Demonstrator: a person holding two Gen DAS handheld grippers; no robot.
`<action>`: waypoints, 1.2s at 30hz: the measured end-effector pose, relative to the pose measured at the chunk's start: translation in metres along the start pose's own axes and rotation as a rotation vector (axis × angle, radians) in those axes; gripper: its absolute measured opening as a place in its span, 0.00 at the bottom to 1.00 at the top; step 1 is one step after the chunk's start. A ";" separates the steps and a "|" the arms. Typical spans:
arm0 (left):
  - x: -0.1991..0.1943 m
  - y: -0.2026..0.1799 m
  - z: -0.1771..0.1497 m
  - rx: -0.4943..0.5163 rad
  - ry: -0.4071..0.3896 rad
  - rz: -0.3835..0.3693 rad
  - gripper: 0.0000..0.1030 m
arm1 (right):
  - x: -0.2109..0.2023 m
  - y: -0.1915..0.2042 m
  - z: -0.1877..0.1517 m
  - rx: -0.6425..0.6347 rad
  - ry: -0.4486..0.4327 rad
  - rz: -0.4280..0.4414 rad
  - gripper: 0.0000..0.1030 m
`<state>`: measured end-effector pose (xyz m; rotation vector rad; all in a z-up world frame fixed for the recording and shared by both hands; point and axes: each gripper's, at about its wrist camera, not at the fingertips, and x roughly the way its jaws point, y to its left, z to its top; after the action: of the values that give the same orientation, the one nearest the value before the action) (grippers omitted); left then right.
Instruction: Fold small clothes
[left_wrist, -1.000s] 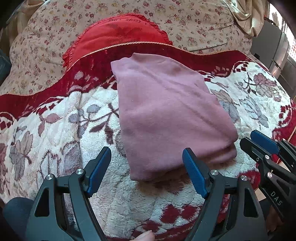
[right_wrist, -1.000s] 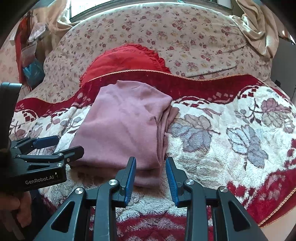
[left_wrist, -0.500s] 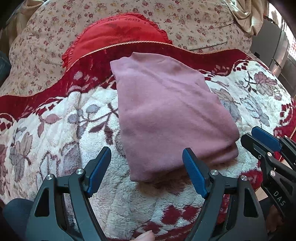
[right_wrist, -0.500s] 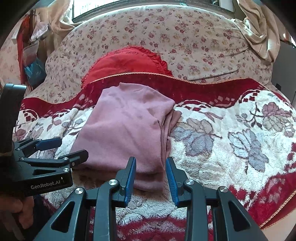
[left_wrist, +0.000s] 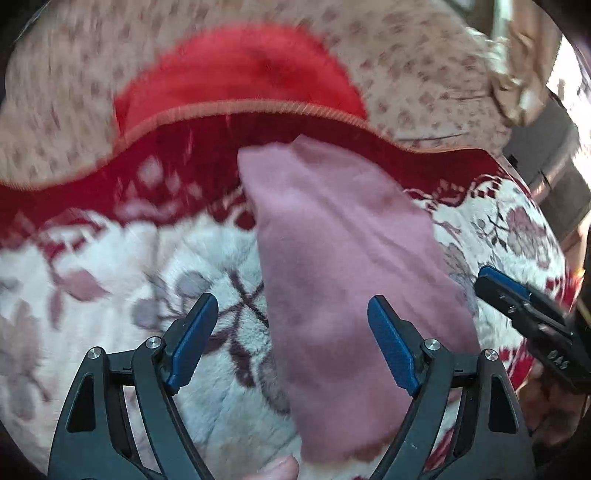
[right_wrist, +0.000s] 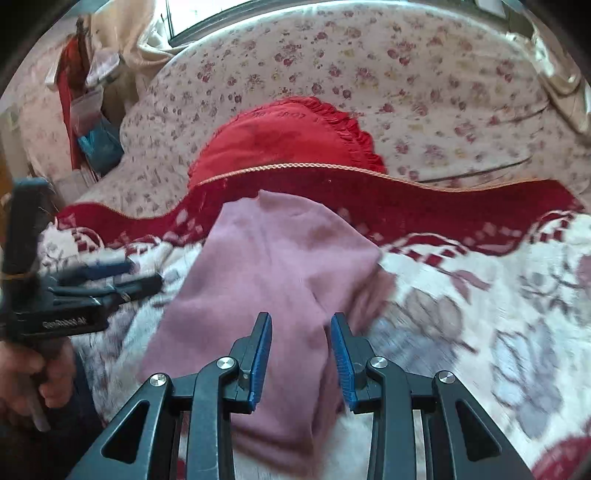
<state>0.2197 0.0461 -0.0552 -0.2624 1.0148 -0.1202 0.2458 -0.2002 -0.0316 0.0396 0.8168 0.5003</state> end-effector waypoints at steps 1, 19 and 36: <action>0.011 0.006 0.008 -0.031 0.034 -0.014 0.81 | 0.005 -0.009 0.001 0.052 -0.001 0.036 0.31; 0.079 0.052 0.075 -0.252 0.131 -0.346 0.86 | 0.088 -0.144 0.013 0.779 0.043 0.230 0.62; 0.077 0.038 0.075 -0.200 0.044 -0.332 0.14 | 0.110 -0.122 0.030 0.575 0.074 0.278 0.19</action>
<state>0.3232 0.0776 -0.0913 -0.6128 1.0213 -0.3275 0.3806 -0.2549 -0.1144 0.6759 1.0127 0.5155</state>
